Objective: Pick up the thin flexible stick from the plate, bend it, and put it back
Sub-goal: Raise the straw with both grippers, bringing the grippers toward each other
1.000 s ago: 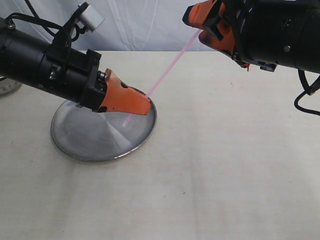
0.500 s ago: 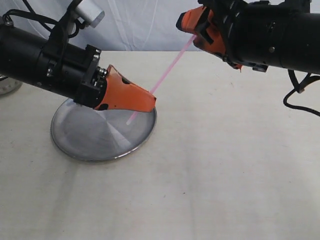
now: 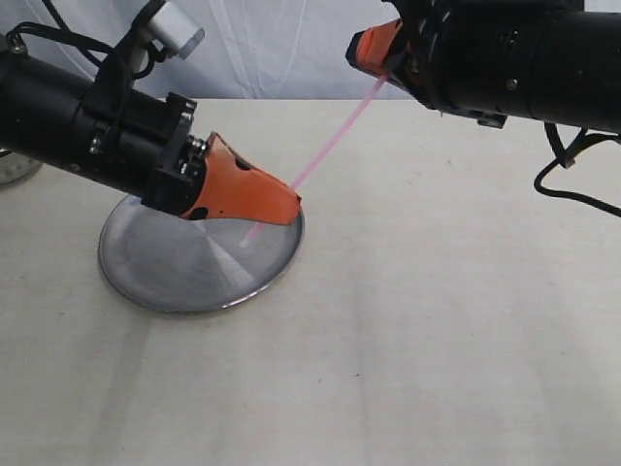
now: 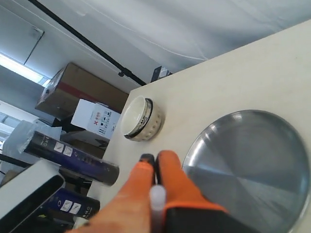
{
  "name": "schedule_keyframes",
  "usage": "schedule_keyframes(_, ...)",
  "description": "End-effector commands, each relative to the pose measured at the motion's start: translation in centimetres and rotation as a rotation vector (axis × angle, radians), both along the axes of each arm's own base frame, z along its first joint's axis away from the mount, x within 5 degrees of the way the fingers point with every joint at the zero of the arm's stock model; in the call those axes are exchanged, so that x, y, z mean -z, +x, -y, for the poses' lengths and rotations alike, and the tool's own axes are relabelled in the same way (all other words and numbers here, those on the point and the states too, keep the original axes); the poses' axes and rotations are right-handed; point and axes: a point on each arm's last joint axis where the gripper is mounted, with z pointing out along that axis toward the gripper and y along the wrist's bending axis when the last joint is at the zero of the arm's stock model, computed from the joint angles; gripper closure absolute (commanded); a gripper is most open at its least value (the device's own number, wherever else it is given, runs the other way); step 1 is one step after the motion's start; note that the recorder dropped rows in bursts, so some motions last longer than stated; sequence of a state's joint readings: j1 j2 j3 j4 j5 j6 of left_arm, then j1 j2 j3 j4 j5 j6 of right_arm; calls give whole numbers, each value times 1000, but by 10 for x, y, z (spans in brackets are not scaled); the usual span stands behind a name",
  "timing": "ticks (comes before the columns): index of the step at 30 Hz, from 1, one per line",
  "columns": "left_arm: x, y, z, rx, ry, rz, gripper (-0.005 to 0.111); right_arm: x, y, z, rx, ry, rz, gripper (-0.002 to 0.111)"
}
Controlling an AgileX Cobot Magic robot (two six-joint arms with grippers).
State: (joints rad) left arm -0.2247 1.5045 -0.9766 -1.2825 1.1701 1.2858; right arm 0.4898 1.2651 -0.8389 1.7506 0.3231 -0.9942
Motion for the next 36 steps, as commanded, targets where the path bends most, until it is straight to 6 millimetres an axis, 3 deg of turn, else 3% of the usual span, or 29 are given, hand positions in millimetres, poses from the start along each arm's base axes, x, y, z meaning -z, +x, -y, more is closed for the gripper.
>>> schedule_keyframes(1, -3, 0, 2, -28, -14, -17, 107, 2, 0, -1, -31, -75, 49, 109)
schedule_keyframes(10, -3, 5, 1, -121, -18, -86, 107, 5, -1, -1, -73, -163, 95, 109)
schedule_keyframes(17, -12, 9, 4, -183, -124, -124, 107, 7, -1, 0, -97, -222, 126, 109)
schedule_keyframes(26, -6, 19, 5, -248, -157, -179, 107, 9, -3, -1, -127, -284, 159, 109)
schedule_keyframes(36, -3, 31, 8, -295, -281, -239, 107, 14, -12, -23, -120, -405, 248, 109)
